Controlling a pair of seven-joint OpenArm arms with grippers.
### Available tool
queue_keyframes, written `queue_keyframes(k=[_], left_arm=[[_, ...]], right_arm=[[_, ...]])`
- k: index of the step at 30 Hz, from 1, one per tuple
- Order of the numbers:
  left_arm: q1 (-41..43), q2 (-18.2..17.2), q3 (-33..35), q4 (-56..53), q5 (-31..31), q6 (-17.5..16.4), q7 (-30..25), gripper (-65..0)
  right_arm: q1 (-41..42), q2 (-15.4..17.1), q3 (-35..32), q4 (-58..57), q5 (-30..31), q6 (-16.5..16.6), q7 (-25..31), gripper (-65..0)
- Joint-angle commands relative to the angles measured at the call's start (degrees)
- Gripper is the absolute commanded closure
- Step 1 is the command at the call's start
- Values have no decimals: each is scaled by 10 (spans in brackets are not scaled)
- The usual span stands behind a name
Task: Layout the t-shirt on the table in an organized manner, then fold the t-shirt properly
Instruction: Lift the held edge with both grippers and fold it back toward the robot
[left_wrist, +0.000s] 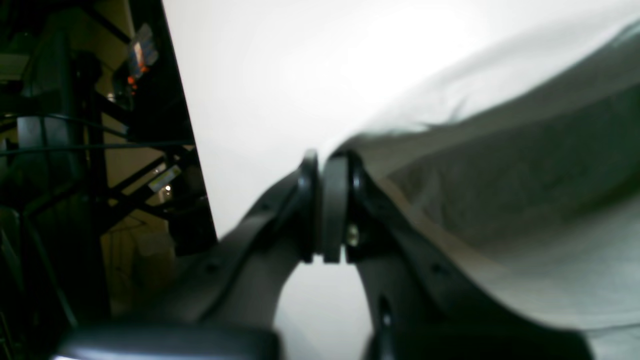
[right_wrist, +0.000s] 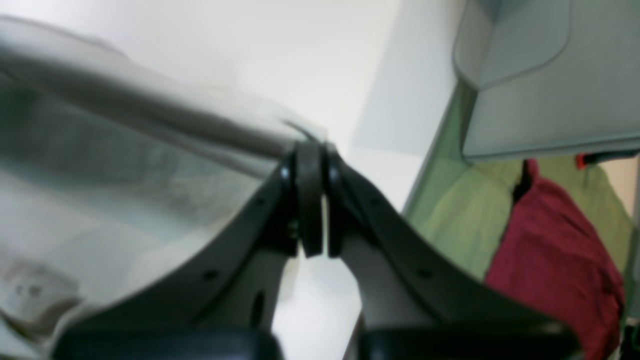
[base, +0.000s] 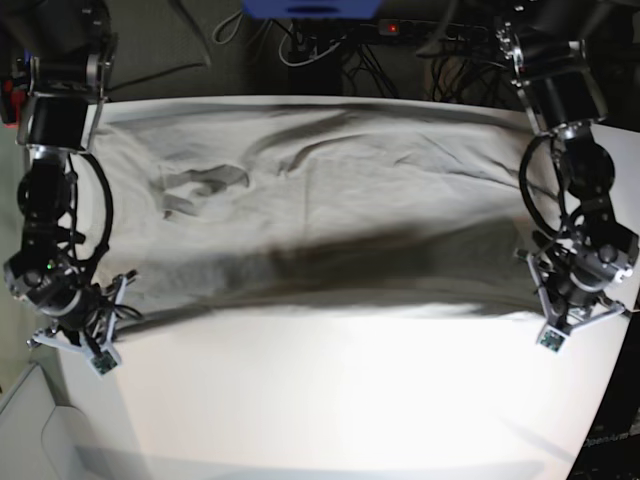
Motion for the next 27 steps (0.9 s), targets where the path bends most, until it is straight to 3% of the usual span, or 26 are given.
queue_keyframes(k=[1,5,14,22,27], left_arm=[[-3,-7,-3,17,1,3,-5,-5],[30,-7,-3,53,1,3,-5,-5],[105,-5,-34,127,-1,3,-4,-5],[173,-5,-64,130,-2,3,-12,-5],[179,11,-62,129,-3,3,-12,-5]], right_arm=[[5,9,3,25,0,6,1,0],[-36,9,12,89,0,6,-25,0],[-151,5,39,210,-1,6,-25,0],[-240,-24,71,248,3,6,-18,0],[-247,-48,69,248,1,6,-23,0]])
